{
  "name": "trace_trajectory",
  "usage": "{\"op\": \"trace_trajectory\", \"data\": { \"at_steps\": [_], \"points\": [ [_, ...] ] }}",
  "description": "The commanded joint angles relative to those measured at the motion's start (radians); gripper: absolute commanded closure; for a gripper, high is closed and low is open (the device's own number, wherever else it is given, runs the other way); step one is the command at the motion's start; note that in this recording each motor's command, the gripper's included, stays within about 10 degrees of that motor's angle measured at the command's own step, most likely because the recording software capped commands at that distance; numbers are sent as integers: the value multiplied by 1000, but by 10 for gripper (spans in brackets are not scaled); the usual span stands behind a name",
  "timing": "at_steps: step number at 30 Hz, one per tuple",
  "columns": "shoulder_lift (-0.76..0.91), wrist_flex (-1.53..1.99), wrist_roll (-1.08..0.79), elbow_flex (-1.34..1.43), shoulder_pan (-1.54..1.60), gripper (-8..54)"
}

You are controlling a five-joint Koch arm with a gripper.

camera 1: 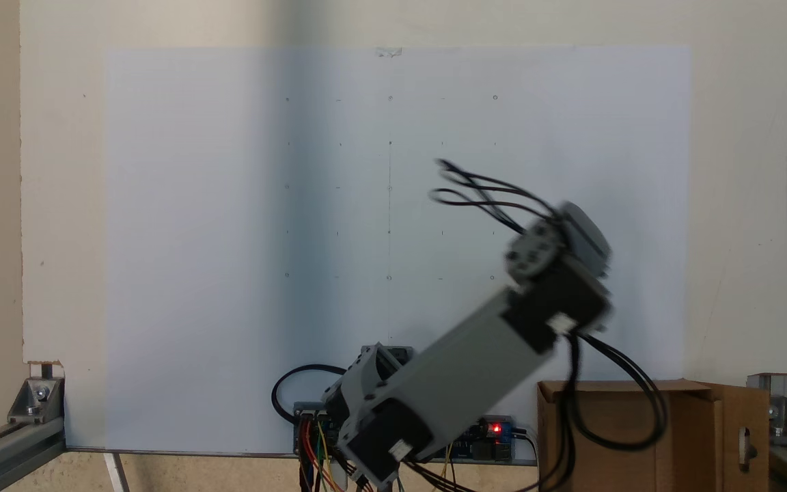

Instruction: Grasp a green dice and put it in the bin.

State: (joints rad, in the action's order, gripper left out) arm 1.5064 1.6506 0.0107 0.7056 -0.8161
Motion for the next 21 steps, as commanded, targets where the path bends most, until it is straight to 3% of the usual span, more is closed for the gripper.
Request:
{"op": "trace_trajectory", "data": {
  "at_steps": [1, 21],
  "points": [
    [-9, -48, -104, -57, -87, 336],
    [-34, -273, -267, -61, -859, 336]
  ]
}}
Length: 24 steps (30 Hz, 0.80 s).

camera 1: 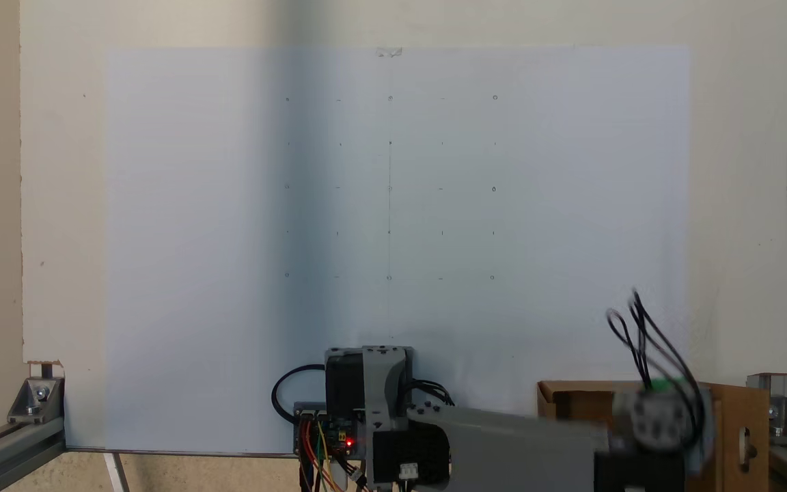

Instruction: Grasp a green dice and put it in the bin.

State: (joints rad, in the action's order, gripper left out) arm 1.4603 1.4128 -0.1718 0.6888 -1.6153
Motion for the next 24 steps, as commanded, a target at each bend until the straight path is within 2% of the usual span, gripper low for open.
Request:
{"op": "trace_trajectory", "data": {
  "at_steps": [1, 14, 15, 16, 17, 21, 24],
  "points": [
    [9, -37, -103, -44, -84, 336],
    [-84, -35, -178, -44, -212, 336],
    [-84, -38, -178, -44, -212, 270],
    [-86, -41, -176, -44, -212, 136],
    [-92, -38, -175, -37, -212, 127],
    [-92, -38, -175, -32, -212, -17],
    [-92, -46, -175, -32, -212, 2]
  ]
}}
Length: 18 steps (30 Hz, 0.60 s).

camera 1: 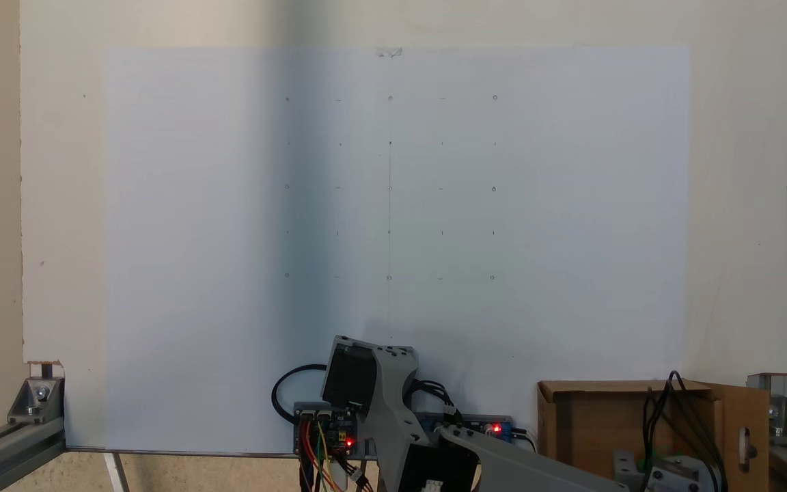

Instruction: Grasp a green dice and put it in the bin.

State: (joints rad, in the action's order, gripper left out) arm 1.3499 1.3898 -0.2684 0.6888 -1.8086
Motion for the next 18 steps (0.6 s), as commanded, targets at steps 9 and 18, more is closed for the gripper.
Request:
{"op": "trace_trajectory", "data": {
  "at_steps": [9, 18],
  "points": [
    [84, -21, -5, -32, 44, 12],
    [222, -21, 124, -32, 563, 11]
  ]
}}
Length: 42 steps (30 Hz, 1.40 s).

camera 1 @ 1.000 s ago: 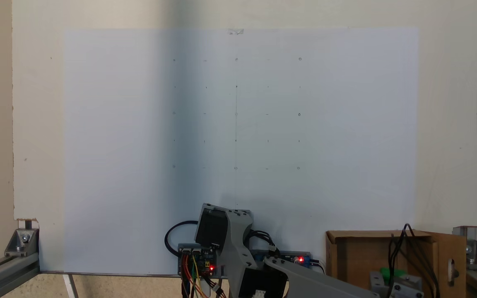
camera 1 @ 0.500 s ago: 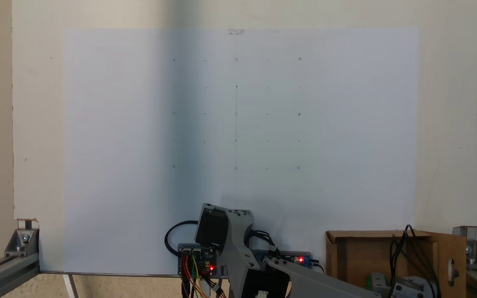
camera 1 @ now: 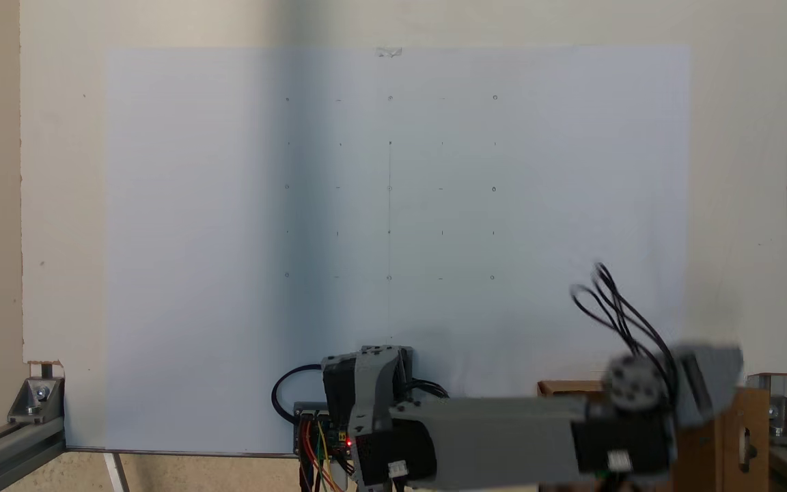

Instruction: Grasp a green dice and put it in the bin.

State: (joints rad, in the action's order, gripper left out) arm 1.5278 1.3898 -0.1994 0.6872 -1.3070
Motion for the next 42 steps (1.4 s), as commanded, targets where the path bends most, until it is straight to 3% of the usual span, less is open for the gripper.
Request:
{"op": "trace_trajectory", "data": {
  "at_steps": [1, 10, 20, 27, 42],
  "points": [
    [51, -23, 60, -31, 121, 12],
    [61, -61, 167, -31, 752, 11],
    [61, -144, 244, -31, 1241, 12],
    [83, -179, 242, -23, 1279, 15],
    [479, -459, 235, 414, 1238, 4]
  ]
}}
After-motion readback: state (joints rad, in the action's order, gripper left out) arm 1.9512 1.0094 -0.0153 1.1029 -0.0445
